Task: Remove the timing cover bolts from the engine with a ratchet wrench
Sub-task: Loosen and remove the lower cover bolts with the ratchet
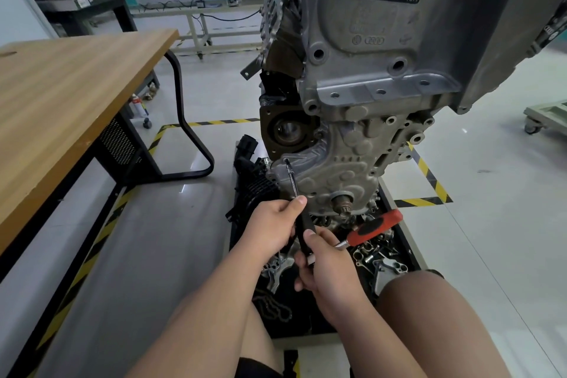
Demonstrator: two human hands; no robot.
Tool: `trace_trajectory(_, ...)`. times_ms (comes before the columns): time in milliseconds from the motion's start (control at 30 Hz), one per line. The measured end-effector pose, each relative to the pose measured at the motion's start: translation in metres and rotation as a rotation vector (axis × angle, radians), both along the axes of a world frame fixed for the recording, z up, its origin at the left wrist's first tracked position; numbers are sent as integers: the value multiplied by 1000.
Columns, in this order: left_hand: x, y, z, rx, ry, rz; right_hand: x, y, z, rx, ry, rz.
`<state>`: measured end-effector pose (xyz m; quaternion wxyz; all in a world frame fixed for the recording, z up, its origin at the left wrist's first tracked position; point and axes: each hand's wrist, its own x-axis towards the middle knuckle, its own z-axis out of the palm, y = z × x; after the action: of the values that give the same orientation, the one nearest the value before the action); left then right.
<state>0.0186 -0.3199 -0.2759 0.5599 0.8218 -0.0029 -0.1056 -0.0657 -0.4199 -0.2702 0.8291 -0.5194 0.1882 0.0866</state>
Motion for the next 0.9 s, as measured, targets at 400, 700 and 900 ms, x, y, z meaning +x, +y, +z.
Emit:
trace_trajectory(400,6,-1,10,-432,331,347,-2,-12,4,24,20,-9)
trace_trajectory(700,-3,22,25,-819,564,415,-15,-56,23,-278,34,170)
trace_trajectory(900,-5,26,26,-778,557,371,10,-95,45,-435,-18,475)
